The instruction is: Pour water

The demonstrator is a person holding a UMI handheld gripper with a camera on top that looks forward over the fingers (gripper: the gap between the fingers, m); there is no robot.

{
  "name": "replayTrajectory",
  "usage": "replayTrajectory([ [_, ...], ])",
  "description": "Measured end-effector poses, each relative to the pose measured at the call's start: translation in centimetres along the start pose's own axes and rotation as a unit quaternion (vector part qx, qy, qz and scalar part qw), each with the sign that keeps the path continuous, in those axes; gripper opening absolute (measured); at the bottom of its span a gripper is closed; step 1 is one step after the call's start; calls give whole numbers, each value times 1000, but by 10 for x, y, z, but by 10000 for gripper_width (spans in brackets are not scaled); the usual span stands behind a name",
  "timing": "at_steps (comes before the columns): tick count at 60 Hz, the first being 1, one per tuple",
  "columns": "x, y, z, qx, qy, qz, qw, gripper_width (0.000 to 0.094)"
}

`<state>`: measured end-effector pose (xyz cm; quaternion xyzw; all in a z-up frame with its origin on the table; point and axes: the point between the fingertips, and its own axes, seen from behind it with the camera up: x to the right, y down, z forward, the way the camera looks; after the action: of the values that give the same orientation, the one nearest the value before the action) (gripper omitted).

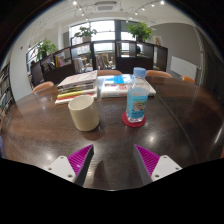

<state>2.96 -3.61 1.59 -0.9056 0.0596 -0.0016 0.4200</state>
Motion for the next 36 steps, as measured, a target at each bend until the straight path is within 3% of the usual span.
replayTrajectory([
  [9, -56, -17, -54, 1, -15, -17, 1000, 827],
  [36, -132, -120, -154, 85, -34, -40, 995, 834],
])
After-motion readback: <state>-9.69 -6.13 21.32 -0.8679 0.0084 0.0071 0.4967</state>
